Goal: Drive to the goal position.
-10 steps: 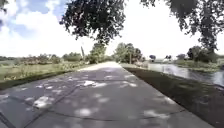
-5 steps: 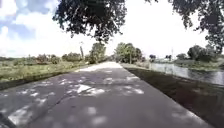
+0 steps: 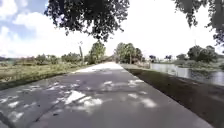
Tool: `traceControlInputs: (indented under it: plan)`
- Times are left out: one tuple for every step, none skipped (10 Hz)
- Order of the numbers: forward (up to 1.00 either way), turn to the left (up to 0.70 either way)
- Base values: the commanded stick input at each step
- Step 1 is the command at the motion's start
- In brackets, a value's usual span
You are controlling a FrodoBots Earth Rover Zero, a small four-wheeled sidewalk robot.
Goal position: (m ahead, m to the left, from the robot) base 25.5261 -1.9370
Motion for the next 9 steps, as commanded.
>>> traceControlInputs:
  plan:
    - [0.85, 0.00]
    - [0.85, 0.00]
    - [0.85, 0.00]
    - [0.85, 0.00]
    - [0.85, 0.00]
    - [0.85, 0.00]
    - [0.85, 0.00]
    - [0.85, 0.00]
    - [0.85, 0.00]
